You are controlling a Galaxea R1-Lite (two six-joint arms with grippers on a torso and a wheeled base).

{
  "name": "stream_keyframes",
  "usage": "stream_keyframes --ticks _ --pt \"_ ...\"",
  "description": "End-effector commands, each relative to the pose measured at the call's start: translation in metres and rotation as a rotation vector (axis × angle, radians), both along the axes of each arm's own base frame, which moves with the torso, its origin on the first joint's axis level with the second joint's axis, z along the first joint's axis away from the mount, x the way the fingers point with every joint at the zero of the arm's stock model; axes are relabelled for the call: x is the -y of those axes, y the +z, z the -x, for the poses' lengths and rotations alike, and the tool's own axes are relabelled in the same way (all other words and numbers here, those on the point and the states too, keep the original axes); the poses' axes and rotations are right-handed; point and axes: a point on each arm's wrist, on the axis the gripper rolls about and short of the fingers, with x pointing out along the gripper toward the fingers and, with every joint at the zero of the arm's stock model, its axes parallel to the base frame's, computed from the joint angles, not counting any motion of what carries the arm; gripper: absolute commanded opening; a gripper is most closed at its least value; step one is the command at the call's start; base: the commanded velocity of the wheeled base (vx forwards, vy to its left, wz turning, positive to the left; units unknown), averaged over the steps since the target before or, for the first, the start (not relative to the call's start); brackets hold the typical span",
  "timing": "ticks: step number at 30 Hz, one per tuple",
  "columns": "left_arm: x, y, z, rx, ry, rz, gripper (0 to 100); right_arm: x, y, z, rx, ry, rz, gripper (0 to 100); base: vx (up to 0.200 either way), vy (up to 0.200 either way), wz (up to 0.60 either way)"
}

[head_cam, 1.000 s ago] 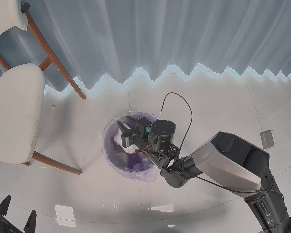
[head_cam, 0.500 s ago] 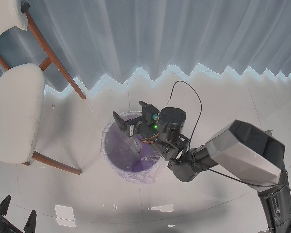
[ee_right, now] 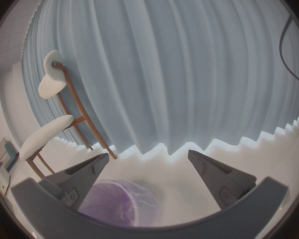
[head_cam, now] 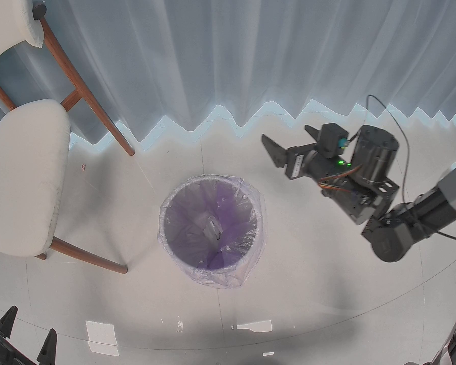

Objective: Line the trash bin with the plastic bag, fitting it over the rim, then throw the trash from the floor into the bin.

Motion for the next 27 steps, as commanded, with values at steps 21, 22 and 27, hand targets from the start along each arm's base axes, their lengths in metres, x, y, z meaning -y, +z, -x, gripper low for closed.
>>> stream_keyframes --ticks 21,22,27 --pt "0.000 -0.005 0.000 -0.006 0.002 -0.002 100 0.150 0.001 0.242 0.057 -0.358 -0.011 100 0.000 0.000 0.00" --pt "0.000 -0.005 0.000 -0.006 0.002 -0.002 100 0.151 -0.004 0.248 0.051 -0.363 -0.008 100 0.000 0.000 0.00" --pt "0.000 -0.005 0.000 -0.006 0.002 -0.002 100 0.155 -0.020 0.271 0.018 -0.393 -0.003 100 0.000 0.000 0.00"
